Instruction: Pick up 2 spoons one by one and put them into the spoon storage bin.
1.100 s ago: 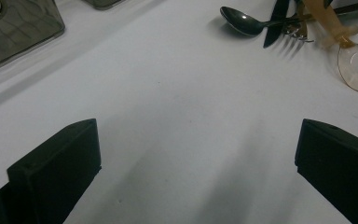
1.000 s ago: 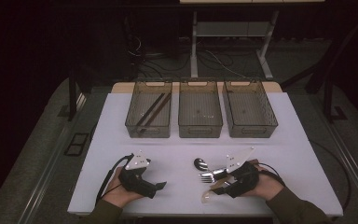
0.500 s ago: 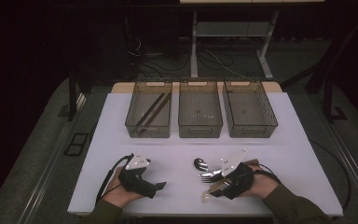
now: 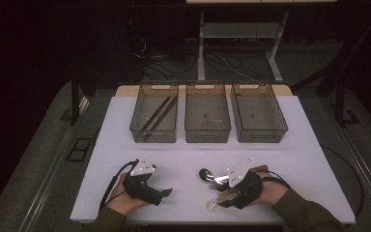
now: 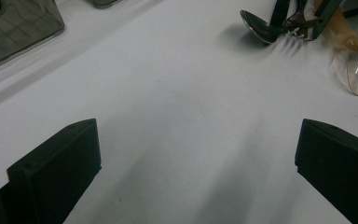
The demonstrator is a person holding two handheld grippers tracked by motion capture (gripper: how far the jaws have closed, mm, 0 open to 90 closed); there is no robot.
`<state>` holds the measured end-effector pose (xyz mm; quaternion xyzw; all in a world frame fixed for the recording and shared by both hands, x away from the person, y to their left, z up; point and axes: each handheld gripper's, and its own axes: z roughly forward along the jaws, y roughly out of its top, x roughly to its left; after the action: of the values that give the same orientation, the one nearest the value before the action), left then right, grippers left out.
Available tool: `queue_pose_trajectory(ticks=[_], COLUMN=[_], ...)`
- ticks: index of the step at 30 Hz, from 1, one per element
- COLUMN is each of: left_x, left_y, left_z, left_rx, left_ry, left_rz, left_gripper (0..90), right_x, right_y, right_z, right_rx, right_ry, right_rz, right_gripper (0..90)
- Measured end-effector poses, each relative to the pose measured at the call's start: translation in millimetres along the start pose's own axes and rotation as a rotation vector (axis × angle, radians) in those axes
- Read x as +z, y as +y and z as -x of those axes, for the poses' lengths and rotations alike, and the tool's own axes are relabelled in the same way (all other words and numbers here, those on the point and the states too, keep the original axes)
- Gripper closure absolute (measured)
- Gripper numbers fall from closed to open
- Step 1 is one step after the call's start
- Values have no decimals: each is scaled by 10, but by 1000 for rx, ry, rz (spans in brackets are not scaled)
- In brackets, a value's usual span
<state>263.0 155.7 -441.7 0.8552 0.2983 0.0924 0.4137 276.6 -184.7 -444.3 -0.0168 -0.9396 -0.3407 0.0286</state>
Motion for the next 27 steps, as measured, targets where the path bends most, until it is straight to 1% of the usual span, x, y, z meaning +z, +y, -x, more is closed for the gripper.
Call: queue_pose_trajectory(ticks=[4, 6, 10, 17, 20, 24, 27], left_x=[0, 0, -4, -3, -8, -7, -7], left_y=[-2, -1, 0, 0, 2, 1, -2], left_z=[-2, -2, -3, 0, -3, -4, -7], left_rx=[-1, 0, 1, 0, 3, 3, 1], left_ry=[0, 0, 0, 1, 1, -2, -4], left_rz=[-1, -1, -4, 1, -2, -1, 5], left_gripper=[0, 0, 0, 0, 0, 0, 0], right_x=[0, -2, -7, -11, -17, -44, -66], right_y=[-6, -6, -7, -5, -2, -3, -3], right_z=[-3, -9, -16, -20, -21, -8, 1], right_rx=[-18, -34, -50, -65, -61, -52, -36], right_ry=[-13, -29, -28, -29, -23, -28, -29], right_rz=[4, 4, 4, 5, 10, 25, 35], right_gripper=[536, 584, 645, 659, 663, 667, 670])
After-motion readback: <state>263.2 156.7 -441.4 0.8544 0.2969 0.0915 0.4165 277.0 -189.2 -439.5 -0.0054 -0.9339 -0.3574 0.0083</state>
